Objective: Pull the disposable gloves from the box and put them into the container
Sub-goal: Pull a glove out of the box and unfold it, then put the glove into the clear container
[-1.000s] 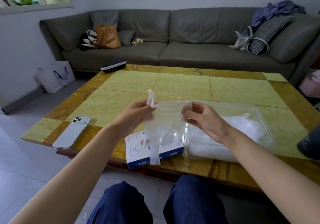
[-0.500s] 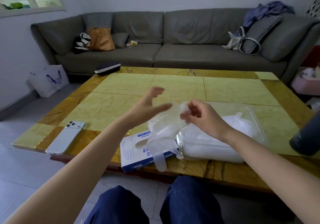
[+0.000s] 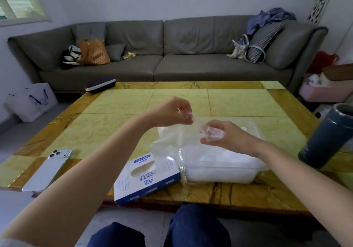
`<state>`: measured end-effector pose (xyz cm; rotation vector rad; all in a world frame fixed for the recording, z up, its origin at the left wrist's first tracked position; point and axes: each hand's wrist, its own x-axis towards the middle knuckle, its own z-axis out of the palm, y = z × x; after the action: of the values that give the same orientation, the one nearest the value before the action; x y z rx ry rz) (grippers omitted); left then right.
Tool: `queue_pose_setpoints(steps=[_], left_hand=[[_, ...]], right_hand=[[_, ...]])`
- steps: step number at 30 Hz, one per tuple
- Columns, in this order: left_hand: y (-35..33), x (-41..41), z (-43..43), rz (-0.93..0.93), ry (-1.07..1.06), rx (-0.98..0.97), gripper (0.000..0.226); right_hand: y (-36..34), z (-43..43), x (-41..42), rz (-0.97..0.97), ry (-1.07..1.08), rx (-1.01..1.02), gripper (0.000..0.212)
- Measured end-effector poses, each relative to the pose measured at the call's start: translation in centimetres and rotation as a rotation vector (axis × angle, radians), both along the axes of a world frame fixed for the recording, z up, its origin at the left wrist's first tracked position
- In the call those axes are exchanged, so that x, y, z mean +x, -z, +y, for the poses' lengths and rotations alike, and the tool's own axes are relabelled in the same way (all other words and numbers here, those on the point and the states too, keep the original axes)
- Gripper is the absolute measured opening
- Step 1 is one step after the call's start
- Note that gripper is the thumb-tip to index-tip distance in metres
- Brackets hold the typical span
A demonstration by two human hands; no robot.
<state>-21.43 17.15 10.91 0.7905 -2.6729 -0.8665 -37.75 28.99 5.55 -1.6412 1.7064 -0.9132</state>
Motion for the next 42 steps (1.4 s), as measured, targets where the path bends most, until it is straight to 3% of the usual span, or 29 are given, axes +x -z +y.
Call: queue_pose_setpoints(steps=[6, 10, 14, 19, 22, 27, 32, 36, 39, 42], left_hand=[[-1.0, -2.8, 0.5, 0.118, 0.003, 0.079, 0.015], [-2.1, -3.8, 0.5, 0.109, 0.002, -0.041, 0.020], [-3.2, -4.0, 0.3, 0.193, 0.003, -0.217, 0.027], [-2.2, -3.5, 1.3, 0.462, 0.032, -0.415, 0.031], [0.8, -2.4, 1.8, 0.319, 0.076, -0.378, 0.038], [6.8, -1.5, 1.5, -0.060, 0.172, -0.312, 0.022], [9.2, -2.6, 1.0, -0.355, 0.181, -0.301, 0.023], [9.1, -3.9, 1.4, -0.640, 0.242, -0.345, 0.044], [8.3, -5.2, 1.6, -0.488, 0.119, -0.410, 0.037], [8.8, -6.7, 1.6, -0.300, 0.022, -0.501, 0.028]], right_hand=[[-1.6, 0.5, -1.0, -0.239, -0.063, 0.041, 0.039], [-1.4, 0.4, -1.8, -0.042, 0.005, 0.033, 0.016], [-1.9, -0.2, -3.6, -0.118, 0.257, -0.261, 0.009], [-2.9, -0.2, -5.4, 0.102, 0.399, -0.529, 0.009], [-1.3, 0.5, -6.0, 0.230, 0.353, -0.523, 0.016], [3.0, 0.9, -6.4, 0.471, 0.129, -0.266, 0.027], [6.1, 0.1, -6.7, 0.502, 0.029, 0.010, 0.035], [5.9, -0.2, -6.9, 0.402, -0.128, 0.259, 0.045], [4.7, -0.1, -6.9, 0.226, -0.048, 0.208, 0.040], [4.8, -0.7, -6.8, 0.280, 0.102, -0.004, 0.022]])
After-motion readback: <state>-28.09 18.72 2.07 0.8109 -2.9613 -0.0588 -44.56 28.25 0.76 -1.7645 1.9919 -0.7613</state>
